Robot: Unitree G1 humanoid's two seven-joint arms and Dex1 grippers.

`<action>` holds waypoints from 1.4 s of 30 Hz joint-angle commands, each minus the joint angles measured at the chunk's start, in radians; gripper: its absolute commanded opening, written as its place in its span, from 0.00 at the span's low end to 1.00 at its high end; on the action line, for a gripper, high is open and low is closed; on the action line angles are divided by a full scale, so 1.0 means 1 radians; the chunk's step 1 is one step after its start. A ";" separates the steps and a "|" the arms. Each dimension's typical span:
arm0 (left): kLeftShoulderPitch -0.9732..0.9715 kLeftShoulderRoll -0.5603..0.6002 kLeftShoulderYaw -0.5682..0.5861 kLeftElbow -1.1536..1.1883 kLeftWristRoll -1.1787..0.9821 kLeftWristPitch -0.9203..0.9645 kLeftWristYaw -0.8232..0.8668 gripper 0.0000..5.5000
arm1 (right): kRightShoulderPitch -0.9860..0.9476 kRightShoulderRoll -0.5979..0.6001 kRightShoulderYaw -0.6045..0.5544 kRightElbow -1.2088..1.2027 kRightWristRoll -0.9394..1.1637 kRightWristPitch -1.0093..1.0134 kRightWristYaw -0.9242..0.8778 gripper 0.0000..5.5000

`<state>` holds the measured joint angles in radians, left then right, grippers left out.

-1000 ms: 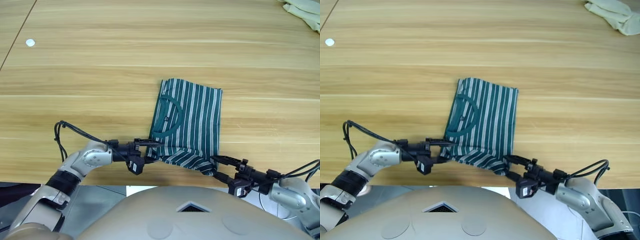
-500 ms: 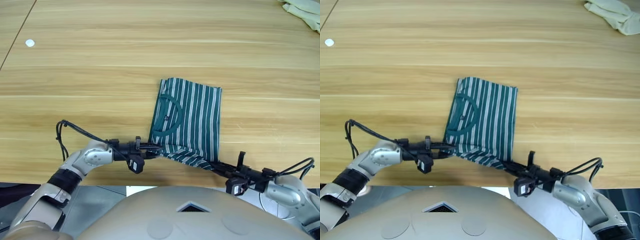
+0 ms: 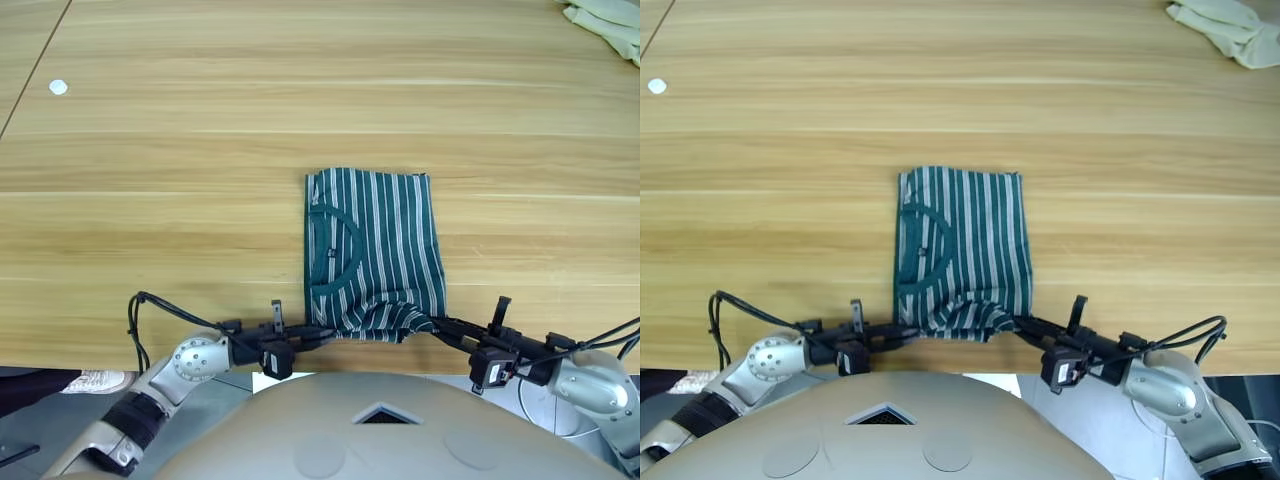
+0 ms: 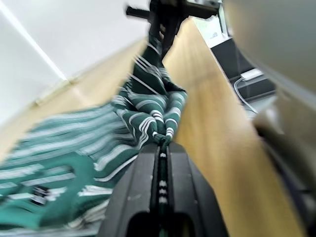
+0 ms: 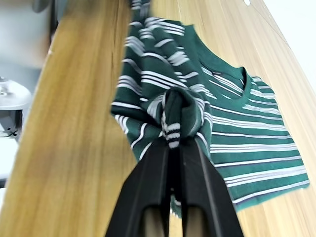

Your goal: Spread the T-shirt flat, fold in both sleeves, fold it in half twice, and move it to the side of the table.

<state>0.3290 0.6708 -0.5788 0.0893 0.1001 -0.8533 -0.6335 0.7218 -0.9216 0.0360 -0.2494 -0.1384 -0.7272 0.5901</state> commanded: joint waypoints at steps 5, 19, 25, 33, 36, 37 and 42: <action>-0.077 -0.045 0.164 -0.034 -0.059 0.124 0.060 0.00 | -0.092 0.014 -0.079 0.025 0.148 0.066 0.015 0.01; -0.340 -0.169 0.214 -0.016 -0.033 0.304 0.031 0.00 | -0.494 0.181 -0.006 0.149 0.139 0.251 0.012 0.01; -0.531 -0.200 0.222 0.163 -0.011 0.326 -0.001 0.00 | -0.688 0.264 0.024 0.297 0.037 0.311 -0.058 0.01; -0.741 -0.293 0.257 0.559 -0.004 0.252 0.022 0.00 | -0.880 0.355 0.079 0.503 -0.066 0.360 -0.128 0.01; -0.792 -0.338 0.261 0.691 0.008 0.225 0.037 0.00 | -0.917 0.380 0.101 0.569 -0.089 0.356 -0.145 0.01; -0.805 -0.350 0.262 0.729 0.013 0.218 0.039 0.00 | -0.928 0.386 0.107 0.590 -0.094 0.351 -0.149 0.01; -0.876 -0.402 0.283 0.897 0.023 0.204 0.064 0.16 | -1.002 0.409 0.125 0.722 -0.131 0.316 -0.199 0.17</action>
<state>-0.5003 0.2850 -0.3119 0.9390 0.1158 -0.6497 -0.5825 -0.2331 -0.5209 0.1556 0.4295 -0.2542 -0.3989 0.4104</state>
